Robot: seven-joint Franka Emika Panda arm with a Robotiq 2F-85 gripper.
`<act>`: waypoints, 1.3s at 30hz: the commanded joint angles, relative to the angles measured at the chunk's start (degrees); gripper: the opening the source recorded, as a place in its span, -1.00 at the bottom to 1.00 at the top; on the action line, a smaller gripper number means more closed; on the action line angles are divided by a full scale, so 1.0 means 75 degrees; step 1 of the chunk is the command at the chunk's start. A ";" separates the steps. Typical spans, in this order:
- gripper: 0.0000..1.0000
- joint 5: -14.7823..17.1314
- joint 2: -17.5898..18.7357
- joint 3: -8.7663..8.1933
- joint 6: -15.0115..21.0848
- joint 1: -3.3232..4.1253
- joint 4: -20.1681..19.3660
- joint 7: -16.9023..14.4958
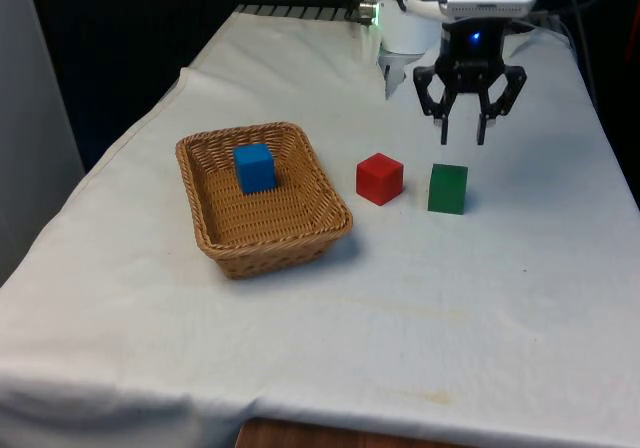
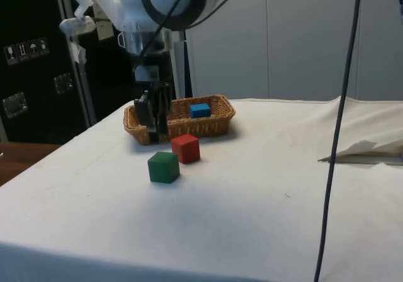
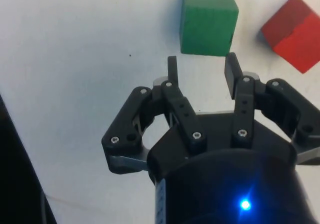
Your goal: Pick up exactly two blocks and place them into the basket.
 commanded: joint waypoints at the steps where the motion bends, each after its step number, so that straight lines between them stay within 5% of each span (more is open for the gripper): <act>1: -1.00 -0.0084 0.0015 -0.0038 -0.0023 0.0031 0.0023 0.0115; 17: -1.00 0.0015 0.0283 0.0046 0.0092 0.0008 0.0145 0.0122; 22: -0.02 0.0008 0.0290 0.0053 0.0084 0.0008 0.0145 0.0122; 23: 0.37 0.0008 0.0290 0.0053 0.0084 0.0008 0.0145 0.0122; 25: 0.75 0.0008 0.0306 0.0053 0.0092 0.0000 0.0153 0.0107; 27: 0.94 0.0008 0.0290 0.0053 0.0084 0.0008 0.0153 0.0122; 36: 1.00 0.0008 0.0321 0.0053 0.0092 0.0000 0.0160 0.0107; 39: 1.00 0.0084 0.0680 0.0099 0.0275 -0.0031 0.0260 0.0061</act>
